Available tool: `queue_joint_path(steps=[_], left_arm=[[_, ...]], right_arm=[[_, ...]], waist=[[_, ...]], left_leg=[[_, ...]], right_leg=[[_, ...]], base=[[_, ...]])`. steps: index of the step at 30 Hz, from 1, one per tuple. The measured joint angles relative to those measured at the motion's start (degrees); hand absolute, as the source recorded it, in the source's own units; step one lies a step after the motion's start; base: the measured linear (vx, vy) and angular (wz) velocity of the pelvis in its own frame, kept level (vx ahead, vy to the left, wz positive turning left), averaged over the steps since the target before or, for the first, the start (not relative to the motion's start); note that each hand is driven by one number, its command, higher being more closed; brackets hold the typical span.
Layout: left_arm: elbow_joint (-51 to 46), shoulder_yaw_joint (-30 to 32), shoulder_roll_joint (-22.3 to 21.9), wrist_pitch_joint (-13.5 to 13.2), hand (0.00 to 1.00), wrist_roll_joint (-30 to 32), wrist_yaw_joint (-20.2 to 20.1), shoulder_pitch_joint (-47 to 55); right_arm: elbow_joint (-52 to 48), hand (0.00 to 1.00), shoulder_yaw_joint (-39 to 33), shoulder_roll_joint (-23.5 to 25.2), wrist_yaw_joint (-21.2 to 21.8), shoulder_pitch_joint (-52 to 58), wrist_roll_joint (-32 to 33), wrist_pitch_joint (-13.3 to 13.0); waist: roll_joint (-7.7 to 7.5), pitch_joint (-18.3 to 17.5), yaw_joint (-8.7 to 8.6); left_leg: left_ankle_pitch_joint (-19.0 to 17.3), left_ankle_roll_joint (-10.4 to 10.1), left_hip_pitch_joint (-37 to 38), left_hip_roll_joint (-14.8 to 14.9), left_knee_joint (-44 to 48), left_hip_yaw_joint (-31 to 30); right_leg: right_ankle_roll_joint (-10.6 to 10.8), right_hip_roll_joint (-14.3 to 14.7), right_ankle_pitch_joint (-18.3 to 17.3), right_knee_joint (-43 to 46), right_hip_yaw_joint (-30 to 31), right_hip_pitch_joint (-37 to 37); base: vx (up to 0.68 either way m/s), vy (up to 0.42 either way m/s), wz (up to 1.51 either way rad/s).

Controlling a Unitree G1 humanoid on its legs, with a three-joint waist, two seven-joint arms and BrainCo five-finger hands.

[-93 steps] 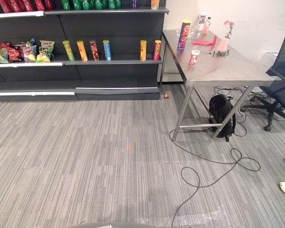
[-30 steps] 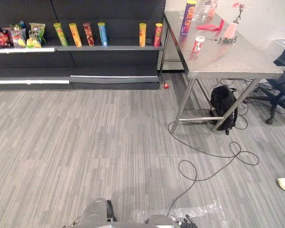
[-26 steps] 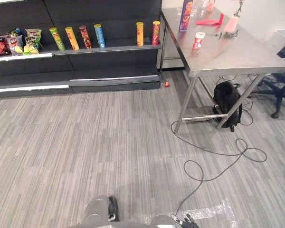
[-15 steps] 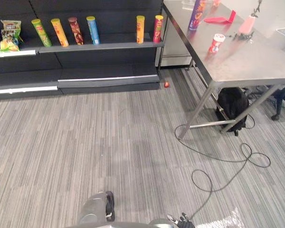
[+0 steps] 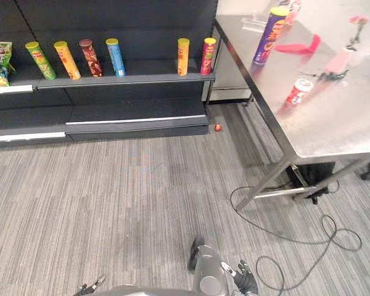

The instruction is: Put the gum and the chips on the shelf.

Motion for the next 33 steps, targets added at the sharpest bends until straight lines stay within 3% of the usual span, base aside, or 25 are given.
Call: queue_joint_path(steps=[1,2,5,7,8,9,10,11,12,13,15,16,17,19,21,22,23,24,25,27,28,30,32,33], left_arm=[[0.1,1.6,-1.6,0.0,0.0,0.0,-0.1,-0.2],[0.0,2.6,-2.6,0.0,0.0,0.0,-0.2,-0.1],[-0.1,2.9,-3.7,0.1,0.0,0.0,-0.5,-0.2],[-0.4,3.3,-4.0,0.2,0.0,0.0,-0.7,0.1],[-0.4,3.3,-4.1,0.4,0.0,0.0,-1.0,0.1],[-0.3,3.4,-4.0,0.3,0.0,0.0,-1.2,0.1],[-0.3,3.4,-3.9,0.2,0.0,0.0,-1.6,0.2],[-0.3,3.4,-3.9,0.1,0.0,-0.1,-1.8,0.2],[0.0,4.4,-3.4,0.1,0.0,-0.4,-1.9,0.5],[-0.4,5.1,-3.5,0.0,0.0,-0.6,-2.6,0.4],[-0.4,4.9,-3.5,-0.1,0.0,-0.8,-2.8,0.5],[-0.6,4.7,-4.0,-0.4,0.0,-1.2,-2.8,0.8],[-0.5,4.5,-3.9,-0.5,0.0,-1.1,-2.7,1.0],[-0.5,3.7,-3.6,-0.4,0.0,-1.1,-2.3,1.3],[-0.4,3.1,-3.1,-0.3,0.0,-1.2,-2.2,1.8],[-0.3,3.1,-3.1,-0.3,0.0,-1.3,-2.1,1.9],[-0.3,2.0,-3.1,-0.4,0.0,-3.3,-2.0,2.6],[0.5,1.5,-3.1,-0.3,0.0,-5.0,-2.1,3.0],[1.2,1.4,-2.2,-0.5,0.0,-5.6,-2.1,3.1],[1.2,-0.1,0.1,-1.0,0.0,-5.3,-2.2,2.3],[1.2,-0.3,0.4,-1.2,0.0,-4.8,-2.3,2.1],[1.4,-0.7,0.9,-1.1,0.0,-2.5,-2.8,1.4],[1.5,-0.7,1.3,-1.1,0.0,-1.3,-2.7,1.4],[1.4,-1.1,1.3,-1.1,0.0,-0.3,-2.8,1.4]], right_arm=[[-0.1,0.0,-0.8,-0.7,-0.1,0.0,-0.3,0.0],[-0.8,0.0,-1.0,-1.1,-0.5,0.1,-0.4,0.4],[-2.1,0.0,-1.0,-1.7,-1.3,-0.1,-0.6,2.5],[-1.7,0.0,-1.0,-2.1,-1.5,-0.5,-0.6,4.0],[-1.6,0.0,-1.1,-2.5,-1.6,-0.7,-0.6,4.6],[-1.6,0.0,-1.2,-2.5,-1.6,-0.7,-0.6,4.8],[-1.5,0.0,-1.1,-3.0,-1.6,-0.5,-0.6,5.3],[-1.3,0.0,-1.0,-3.1,-1.6,-0.4,-0.6,5.7],[-0.1,0.0,-0.3,-3.0,-1.5,-0.8,-0.6,6.1],[0.6,0.0,-0.2,-3.2,-1.5,-1.4,-0.5,6.2],[1.7,0.0,-0.2,-3.3,-1.5,-1.5,-0.5,6.2],[2.7,0.0,-0.2,-3.5,-1.6,-2.2,-0.5,6.3],[2.7,0.0,-0.3,-3.5,-1.6,-2.5,-0.5,6.2],[2.6,0.0,-1.0,-3.4,-1.7,-3.2,-0.5,6.0],[2.6,0.0,-1.3,-2.9,-1.6,-2.9,-0.5,5.6],[2.7,0.0,-1.3,-2.8,-1.6,-2.5,-0.4,5.6],[2.8,0.0,-1.2,-3.0,-1.5,-1.7,-0.6,5.4],[3.2,0.0,-1.2,-3.1,-1.5,-1.4,-0.6,5.4],[3.8,0.0,-1.0,-2.5,-1.6,-1.7,-0.8,5.5],[4.5,0.0,-1.0,-0.9,-1.9,-1.9,-2.9,5.6],[4.7,0.0,-1.3,-0.5,-2.2,-1.9,-3.0,5.6],[4.8,0.0,-1.5,-0.3,-2.7,-1.9,-2.9,5.6],[4.7,0.0,-1.8,-0.3,-2.6,-2.0,-2.7,5.6],[4.4,0.0,-2.1,-0.3,-2.5,-2.1,-2.6,5.2]], waist=[[1.2,0.6,0.07],[2.16,0.7,0.25],[3.31,0.6,0.34],[3.54,0.3,0.33],[4.92,-0.3,0.21],[4.97,-0.3,0.11],[4.82,-0.5,0.15],[5.4,-0.7,0.22],[4.44,-1.1,0.25],[4.31,-0.9,0.25],[4.05,-0.8,0.44],[3.98,-0.8,0.61],[3.98,-0.8,0.7],[3.71,-0.9,0.77],[3.42,-0.9,0.69],[3.37,-0.8,0.55],[3.95,-0.7,0.54],[3.94,-0.7,0.64],[3.08,-1.1,1.38],[0.03,-1.1,0.77],[-0.43,-1.1,0.52],[-0.75,-1.4,0.54],[-1.17,-1.7,0.41],[-1.14,-1.7,0.33]], left_leg=[[-1.7,-0.9,1.6,1.9,0.7,-0.1],[-1.6,-0.5,1.9,2.8,2.3,0.1],[1.6,0.0,1.8,4.6,7.1,0.2],[3.8,-0.6,0.7,6.4,13.3,-0.3],[6.0,-2.7,-1.6,8.5,19.8,-1.9],[7.9,-4.6,-3.2,9.2,23.7,-3.0],[13.1,-7.5,-6.3,10.8,30.5,-4.6],[18.5,-7.4,-8.3,12.1,34.5,-4.8],[27.2,-6.7,-12.4,14.5,41.0,-5.1],[16.8,-5.1,-18.1,15.2,49.0,-3.3],[8.4,-4.2,-21.8,13.5,48.2,0.8],[5.8,-4.0,-22.7,11.5,41.5,2.6],[5.3,-4.0,-23.1,10.3,36.9,2.8],[6.2,-4.1,-22.9,6.9,17.2,1.5],[10.4,-4.2,-23.3,4.8,2.3,-3.2],[11.2,-4.7,-23.6,4.7,-0.9,-5.6],[11.1,-5.3,-24.8,5.8,-0.5,-9.1],[14.1,-6.9,-24.7,5.8,4.2,-8.4],[14.0,-6.9,-24.6,4.4,7.3,-7.3],[10.6,-5.5,-24.6,1.7,11.5,-6.7],[9.5,-5.1,-24.7,1.0,12.5,-6.6],[7.6,-3.6,-22.2,-1.0,12.3,-5.1],[7.2,-1.8,-19.5,-2.6,10.6,-3.7],[6.9,-0.9,-17.4,-3.4,9.3,-2.5]], right_leg=[[-0.7,0.6,2.6,4.6,-0.4,-0.3],[-3.5,0.5,0.5,9.3,-1.0,-0.9],[-4.3,0.8,-5.5,14.8,-2.6,-0.2],[-4.6,2.1,-7.2,14.6,-3.1,2.4],[-5.3,3.3,-7.6,13.6,-3.9,4.8],[-5.6,3.7,-7.9,13.2,-4.3,5.9],[-5.8,4.8,-8.6,12.1,-4.7,8.0],[-5.8,6.0,-8.9,10.3,-4.9,10.1],[-5.8,7.9,-8.9,3.9,-5.4,15.1],[-5.8,8.3,-8.9,1.5,-5.3,17.3],[-5.9,8.0,-8.8,-0.5,-4.6,20.2],[-6.0,7.7,-8.9,-1.6,-3.9,21.6],[-6.2,7.5,-8.8,-2.0,-3.7,22.2],[-5.3,6.4,-9.7,-1.9,-2.1,23.0],[-3.5,4.9,-11.0,-1.8,0.9,23.8],[-2.5,4.2,-11.7,-1.9,2.2,24.5],[0.0,3.7,-13.4,-1.7,5.1,26.0],[1.3,2.9,-14.7,-1.8,8.0,27.3],[0.7,1.7,-15.3,-1.2,11.2,27.9],[0.3,-0.2,-15.1,2.1,12.8,27.7],[0.5,-0.9,-14.7,3.6,13.2,27.2],[-0.1,-2.8,-12.9,13.6,14.7,22.8],[-0.8,-5.1,-9.1,23.1,14.3,18.7],[-0.9,-7.3,-5.2,28.6,12.6,16.2]], base=[[0.45,-0.266,0.54],[0.42,-0.251,0.34],[0.4,-0.295,0.15],[0.3,-0.221,-0.04],[0.22,-0.143,0.01],[0.23,-0.113,0.05],[0.2,-0.077,0.01],[0.41,-0.102,0.06],[0.42,-0.105,0.17],[0.41,-0.101,0.23],[0.28,-0.041,0.13],[0.31,0.031,-0.08],[0.25,0.058,-0.38],[0.23,0.104,-0.55],[0.33,0.235,-0.64],[0.47,0.404,-0.83],[0.44,0.439,-0.97],[0.54,0.553,-1.24],[0.51,0.436,-1.0],[0.44,0.263,-0.41],[0.34,0.218,-0.04],[0.35,0.255,-0.08],[0.31,0.185,-0.1],[0.31,0.143,-0.14]])
